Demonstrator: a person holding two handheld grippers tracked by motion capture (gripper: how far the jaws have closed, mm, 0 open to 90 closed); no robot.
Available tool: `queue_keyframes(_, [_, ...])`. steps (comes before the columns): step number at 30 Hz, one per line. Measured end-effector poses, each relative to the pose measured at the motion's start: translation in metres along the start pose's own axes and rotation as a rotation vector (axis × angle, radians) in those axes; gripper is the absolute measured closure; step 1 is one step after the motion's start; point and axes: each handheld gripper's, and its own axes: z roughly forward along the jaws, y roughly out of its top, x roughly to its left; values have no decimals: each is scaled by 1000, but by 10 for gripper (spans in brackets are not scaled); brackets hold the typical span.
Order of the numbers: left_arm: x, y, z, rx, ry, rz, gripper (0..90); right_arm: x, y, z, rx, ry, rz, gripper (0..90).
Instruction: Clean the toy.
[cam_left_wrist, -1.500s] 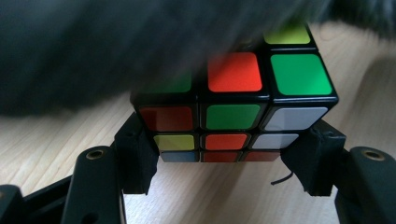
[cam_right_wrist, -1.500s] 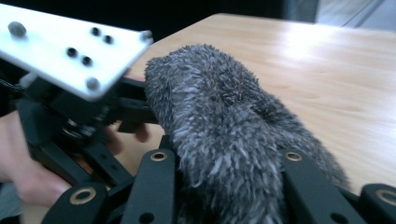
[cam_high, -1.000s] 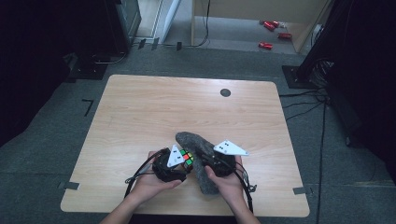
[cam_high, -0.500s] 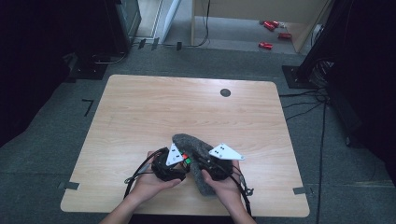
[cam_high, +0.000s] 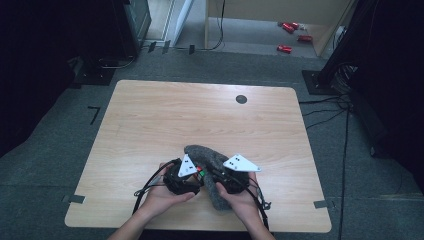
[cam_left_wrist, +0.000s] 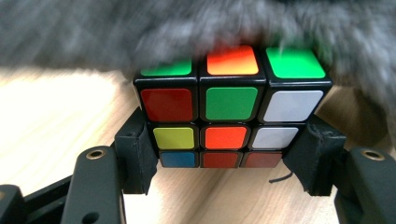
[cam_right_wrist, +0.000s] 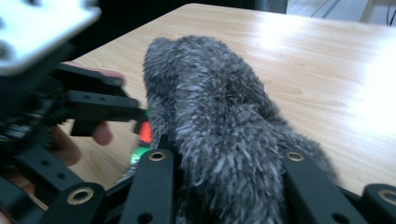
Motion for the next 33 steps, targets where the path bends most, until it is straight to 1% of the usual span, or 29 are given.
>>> queue_keyframes(1, [0,0,0,0,0,0,355,0,0,0,0,0,0,705])
queue_keyframes(2, [-6,1,1,-3,-10,12,355,6,1,1,-1,0,-29,704])
queue_keyframes(3, [-6,1,1,-3,-10,12,355,7,2,2,2,0,-33,705])
queue_keyframes(4, [-8,2,1,-3,-16,20,355,5,2,2,2,-6,-32,705])
queue_keyframes(6, [-5,2,-1,-9,-17,15,355,-3,2,2,-4,-23,-14,705])
queue_keyframes(7, [-5,2,-1,-9,-17,15,355,-3,2,2,-4,-23,-14,705])
queue_keyframes(8, [0,0,-2,-14,-15,-4,355,-11,1,0,-6,-35,12,706])
queue_keyframes(9, [0,0,-2,-14,-15,-4,355,-12,0,-1,-2,-35,20,706])
queue_keyframes(10, [5,-1,-3,-18,-11,-20,355,-12,0,-2,-2,-30,22,707])
queue_keyframes(12, [7,-2,-3,-18,-6,-29,355,-7,0,-2,-3,-5,20,706])
queue_keyframes(13, [7,-2,-3,-18,-6,-29,355,-7,0,-2,-3,-5,20,706])
queue_keyframes(14, [6,-2,-2,-12,-10,-31,355,2,1,-1,-3,3,-4,703])
queue_keyframes(15, [4,-2,-2,-16,-14,-36,355,6,1,0,-1,10,-10,701])
queue_keyframes(16, [3,-2,-1,-17,-22,-37,355,7,2,1,-3,22,-10,701])
queue_keyframes(18, [0,-1,-1,-20,-24,-31,355,7,3,2,-1,25,-2,701])
queue_keyframes(20, [-1,0,-2,-24,-24,-20,355,3,3,2,-6,13,-1,705])
queue_keyframes(21, [1,1,-3,-27,-20,-22,355,-6,3,0,-11,-13,21,712])
queue_keyframes(22, [3,1,-4,-30,-15,-31,355,-9,3,-1,-12,-16,32,716])
queue_keyframes(23, [3,1,-4,-30,-15,-31,355,-9,3,-1,-12,-16,32,716])
queue_keyframes(24, [7,0,-5,-40,-15,-69,355,-11,3,-3,-13,-26,45,722])
queue_keyframes(25, [7,0,-5,-40,-15,-69,355,-11,3,-3,-13,-26,45,722])
queue_keyframes(26, [8,0,-5,-42,-18,-73,355,-5,4,-5,-16,-12,22,722])
queue_keyframes(27, [8,0,-5,-42,-18,-73,355,-5,4,-5,-16,-12,22,722])
queue_keyframes(28, [5,0,-4,-39,-21,-60,355,6,5,-5,-16,-9,-18,721])
queue_keyframes(29, [5,0,-4,-39,-21,-60,355,6,5,-5,-16,-9,-18,721])
queue_keyframes(30, [0,1,-3,-34,-29,-39,355,13,5,-3,-10,20,-28,719])
queue_keyframes(31, [-2,1,-2,-32,-30,-30,355,13,6,-1,-10,31,-22,719])
queue_keyframes(33, [-4,2,-2,-32,-31,-24,355,12,6,0,-9,27,-20,720])
